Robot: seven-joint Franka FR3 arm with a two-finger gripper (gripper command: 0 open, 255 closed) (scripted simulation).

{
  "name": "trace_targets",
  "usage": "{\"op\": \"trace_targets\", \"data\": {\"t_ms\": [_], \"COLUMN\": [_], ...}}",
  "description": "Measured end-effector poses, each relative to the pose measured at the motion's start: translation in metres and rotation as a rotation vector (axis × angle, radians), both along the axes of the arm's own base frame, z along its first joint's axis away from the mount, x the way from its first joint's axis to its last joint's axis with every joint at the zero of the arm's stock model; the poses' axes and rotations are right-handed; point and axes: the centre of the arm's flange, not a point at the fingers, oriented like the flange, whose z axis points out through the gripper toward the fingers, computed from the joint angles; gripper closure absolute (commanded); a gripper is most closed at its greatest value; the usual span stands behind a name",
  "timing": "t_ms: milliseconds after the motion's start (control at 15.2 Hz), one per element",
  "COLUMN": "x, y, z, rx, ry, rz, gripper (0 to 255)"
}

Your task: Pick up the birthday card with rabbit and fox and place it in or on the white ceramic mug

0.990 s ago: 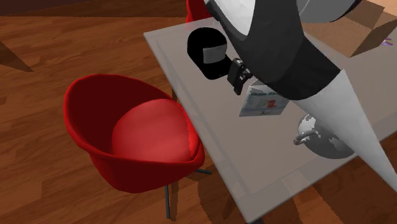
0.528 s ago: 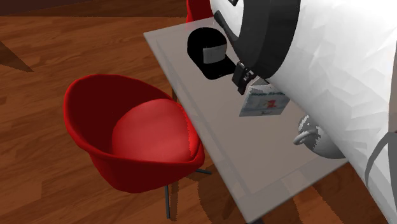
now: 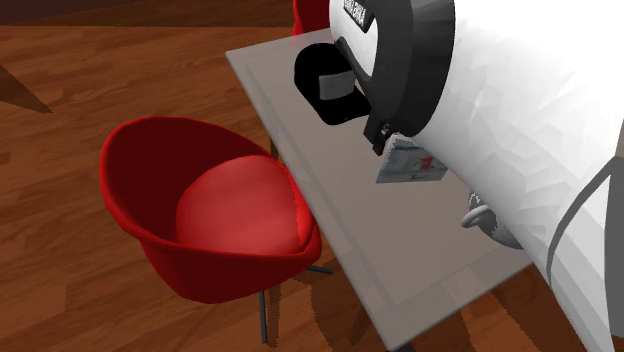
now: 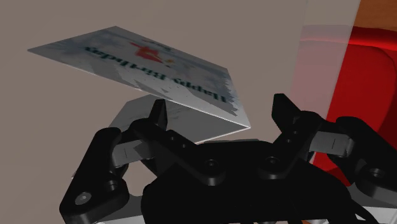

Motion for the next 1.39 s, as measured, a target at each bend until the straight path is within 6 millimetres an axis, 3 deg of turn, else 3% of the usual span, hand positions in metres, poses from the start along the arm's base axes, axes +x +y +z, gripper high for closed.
{"op": "trace_targets", "data": {"t_ms": [66,132,858,1386], "x": [0.0,0.0,0.0,0.0], "y": [0.0,0.0,0.0,0.0], "z": [0.0,0.0,0.002,0.041], "rx": [0.0,0.0,0.0,0.0], "ry": [0.0,0.0,0.0,0.0], "rz": [0.0,0.0,0.0,0.0], "gripper": [0,255,255,255]}}
